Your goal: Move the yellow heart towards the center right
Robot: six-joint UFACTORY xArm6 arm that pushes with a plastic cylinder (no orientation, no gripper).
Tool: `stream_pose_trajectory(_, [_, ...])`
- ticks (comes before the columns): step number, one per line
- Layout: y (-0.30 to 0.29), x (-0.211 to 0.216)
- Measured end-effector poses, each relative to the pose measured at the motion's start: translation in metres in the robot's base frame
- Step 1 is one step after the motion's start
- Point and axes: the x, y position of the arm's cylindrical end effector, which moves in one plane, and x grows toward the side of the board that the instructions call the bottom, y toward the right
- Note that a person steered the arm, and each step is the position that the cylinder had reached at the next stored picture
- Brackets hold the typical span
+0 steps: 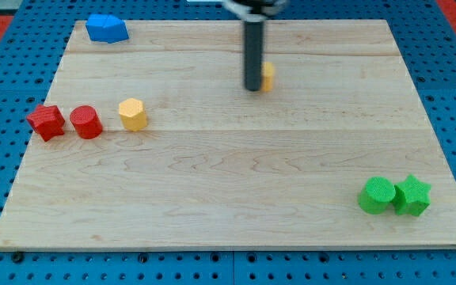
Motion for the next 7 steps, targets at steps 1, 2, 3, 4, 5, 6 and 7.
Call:
stream_pose_trajectory(1, [-0.006, -0.001])
stream_pose_trajectory(2, [-0.051, -0.013])
stream_pose_trajectory(3, [-0.016, -0.044])
stream_pose_trajectory(4, [0.069, -0.041])
stream_pose_trajectory(5, [0.140, -0.022])
stream_pose_trajectory(6, [0.129, -0.036])
stream_pose_trajectory(7, [0.085, -0.040])
